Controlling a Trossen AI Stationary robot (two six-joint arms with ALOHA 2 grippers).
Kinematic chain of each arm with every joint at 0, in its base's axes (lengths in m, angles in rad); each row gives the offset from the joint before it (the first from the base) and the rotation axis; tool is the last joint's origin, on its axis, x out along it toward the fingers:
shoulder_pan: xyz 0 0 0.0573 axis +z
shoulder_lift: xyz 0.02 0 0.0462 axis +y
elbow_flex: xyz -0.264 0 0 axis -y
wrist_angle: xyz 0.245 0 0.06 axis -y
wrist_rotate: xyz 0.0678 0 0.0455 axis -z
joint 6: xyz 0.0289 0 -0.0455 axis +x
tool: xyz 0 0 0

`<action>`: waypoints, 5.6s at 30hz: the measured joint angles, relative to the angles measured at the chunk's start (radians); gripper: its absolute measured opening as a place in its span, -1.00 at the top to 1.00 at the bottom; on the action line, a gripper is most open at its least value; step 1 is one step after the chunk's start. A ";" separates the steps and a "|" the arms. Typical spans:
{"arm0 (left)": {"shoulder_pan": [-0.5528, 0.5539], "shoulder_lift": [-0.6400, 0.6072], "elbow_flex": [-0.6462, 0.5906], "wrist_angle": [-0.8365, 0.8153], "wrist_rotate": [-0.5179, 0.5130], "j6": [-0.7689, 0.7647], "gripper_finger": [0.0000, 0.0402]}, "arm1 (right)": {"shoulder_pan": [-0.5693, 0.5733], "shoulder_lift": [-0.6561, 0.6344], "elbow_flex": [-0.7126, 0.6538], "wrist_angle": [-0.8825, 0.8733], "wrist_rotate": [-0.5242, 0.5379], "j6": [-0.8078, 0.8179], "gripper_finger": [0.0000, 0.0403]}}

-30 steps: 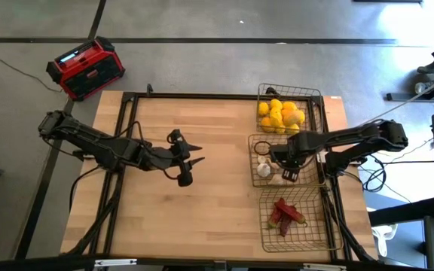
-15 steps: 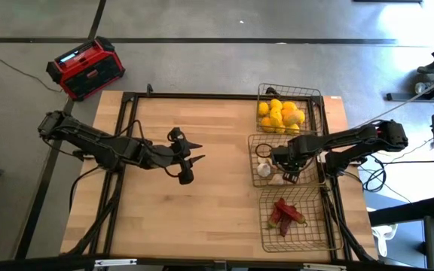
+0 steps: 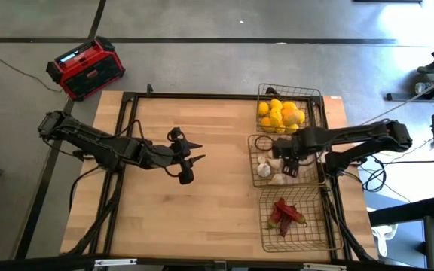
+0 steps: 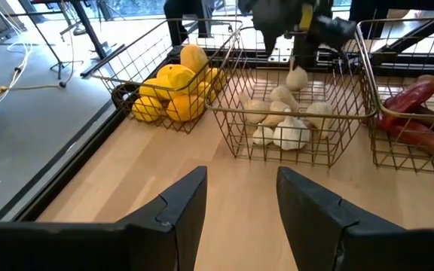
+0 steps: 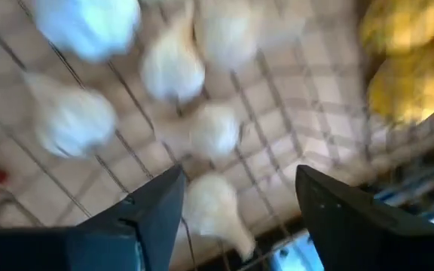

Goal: Sort produce into baskets
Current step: Return to Home Position

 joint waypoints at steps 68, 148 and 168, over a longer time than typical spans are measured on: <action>0.182 -0.813 -0.680 0.418 0.398 0.103 0.97 | 0.000 -1.050 -0.688 1.270 -0.076 -0.338 0.92; 0.195 -1.212 -0.851 0.103 0.307 0.150 0.96 | 0.000 -1.272 -0.925 1.327 0.008 -0.128 0.92; 0.195 -1.212 -0.851 0.103 0.307 0.151 0.96 | 0.000 -1.272 -0.925 1.326 0.008 -0.128 0.92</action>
